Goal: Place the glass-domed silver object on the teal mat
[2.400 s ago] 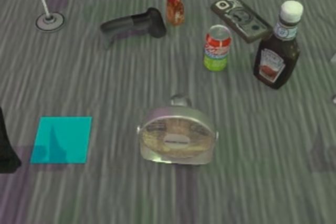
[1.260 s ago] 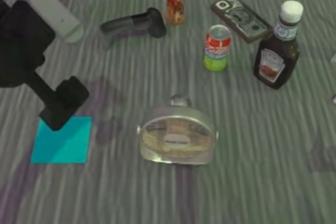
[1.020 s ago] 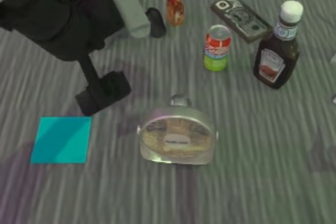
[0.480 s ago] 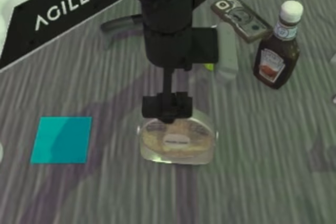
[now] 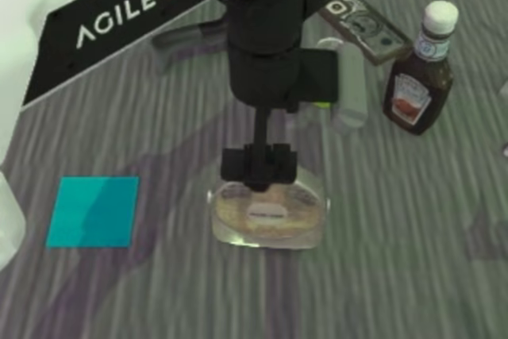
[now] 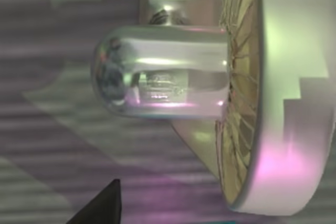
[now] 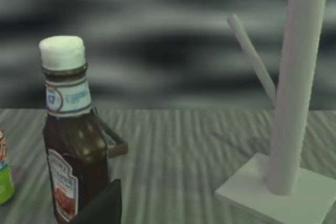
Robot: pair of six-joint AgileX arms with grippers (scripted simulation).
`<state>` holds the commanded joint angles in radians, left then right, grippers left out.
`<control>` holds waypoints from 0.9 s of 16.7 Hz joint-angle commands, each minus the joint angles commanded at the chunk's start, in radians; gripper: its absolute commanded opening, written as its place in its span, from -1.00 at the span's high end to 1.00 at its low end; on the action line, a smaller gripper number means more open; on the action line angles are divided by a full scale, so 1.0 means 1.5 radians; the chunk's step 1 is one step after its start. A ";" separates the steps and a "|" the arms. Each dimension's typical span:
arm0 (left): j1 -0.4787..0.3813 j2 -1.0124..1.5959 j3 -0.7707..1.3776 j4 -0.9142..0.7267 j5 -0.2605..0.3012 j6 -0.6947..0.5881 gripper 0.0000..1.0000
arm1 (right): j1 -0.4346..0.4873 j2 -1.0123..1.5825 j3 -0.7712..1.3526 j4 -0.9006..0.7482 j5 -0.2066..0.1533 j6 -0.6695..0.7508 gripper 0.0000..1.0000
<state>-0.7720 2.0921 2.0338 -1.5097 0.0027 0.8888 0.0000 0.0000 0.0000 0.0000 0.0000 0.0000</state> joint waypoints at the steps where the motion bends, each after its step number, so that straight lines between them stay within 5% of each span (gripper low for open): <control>1: -0.001 -0.001 -0.009 0.009 0.000 0.001 -1.00 | 0.000 0.000 0.000 0.000 0.000 0.000 -1.00; 12: -0.001 -0.011 -0.147 0.135 0.000 0.001 -1.00 | 0.000 0.000 0.000 0.000 0.000 0.000 -1.00; 15: -0.001 -0.011 -0.147 0.135 0.000 0.001 -0.55 | 0.000 0.000 0.000 0.000 0.000 0.000 -1.00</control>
<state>-0.7742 2.0761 1.8136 -1.3074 0.0025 0.8908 0.0000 0.0000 0.0000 0.0000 0.0000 0.0000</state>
